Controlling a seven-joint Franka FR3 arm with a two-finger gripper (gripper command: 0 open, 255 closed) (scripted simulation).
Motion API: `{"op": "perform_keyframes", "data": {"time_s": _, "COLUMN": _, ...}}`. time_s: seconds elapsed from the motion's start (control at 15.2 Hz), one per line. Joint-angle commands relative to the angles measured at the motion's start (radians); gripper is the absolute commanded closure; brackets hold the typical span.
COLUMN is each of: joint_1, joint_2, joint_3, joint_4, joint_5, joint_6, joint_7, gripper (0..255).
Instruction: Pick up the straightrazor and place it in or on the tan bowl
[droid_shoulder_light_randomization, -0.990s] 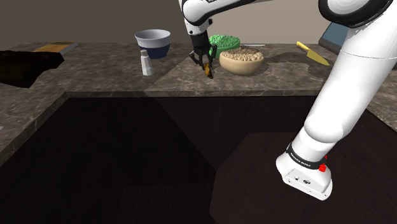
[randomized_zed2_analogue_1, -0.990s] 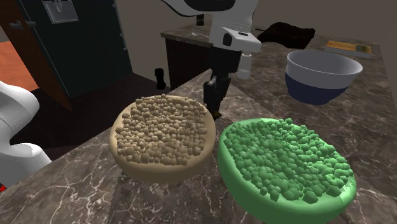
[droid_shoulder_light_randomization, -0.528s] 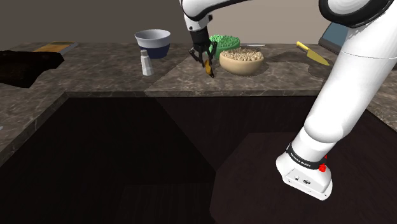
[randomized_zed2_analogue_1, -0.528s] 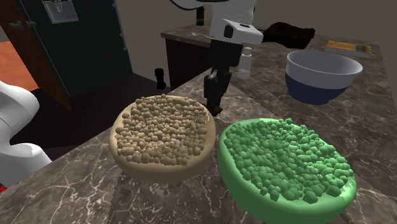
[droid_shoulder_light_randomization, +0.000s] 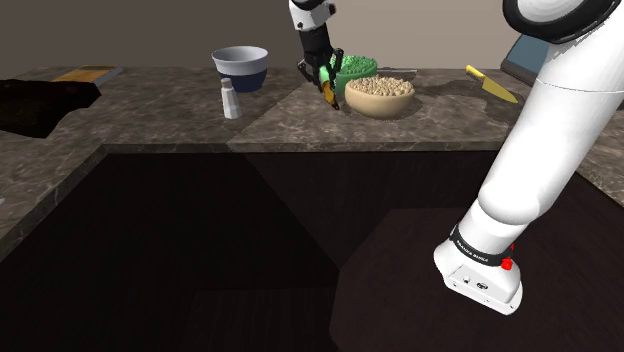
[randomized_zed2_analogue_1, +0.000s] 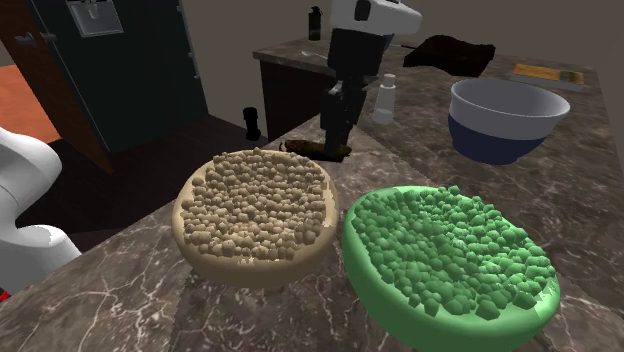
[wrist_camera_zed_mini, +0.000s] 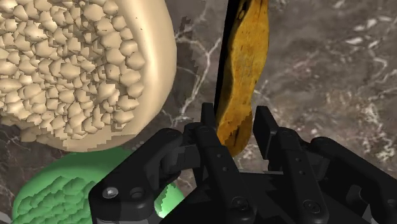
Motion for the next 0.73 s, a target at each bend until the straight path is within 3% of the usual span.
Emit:
{"op": "perform_keyframes", "data": {"time_s": 0.0, "joint_1": 0.001, "joint_2": 0.002, "joint_3": 0.001, "joint_4": 0.030, "joint_5": 0.000, "joint_6": -0.028, "joint_7": -0.004, "gripper": 255}}
{"op": "perform_keyframes", "data": {"time_s": 0.66, "joint_1": 0.010, "joint_2": 0.028, "joint_3": 0.004, "joint_4": 0.198, "joint_5": -0.009, "joint_6": -0.170, "joint_7": -0.023, "gripper": 255}}
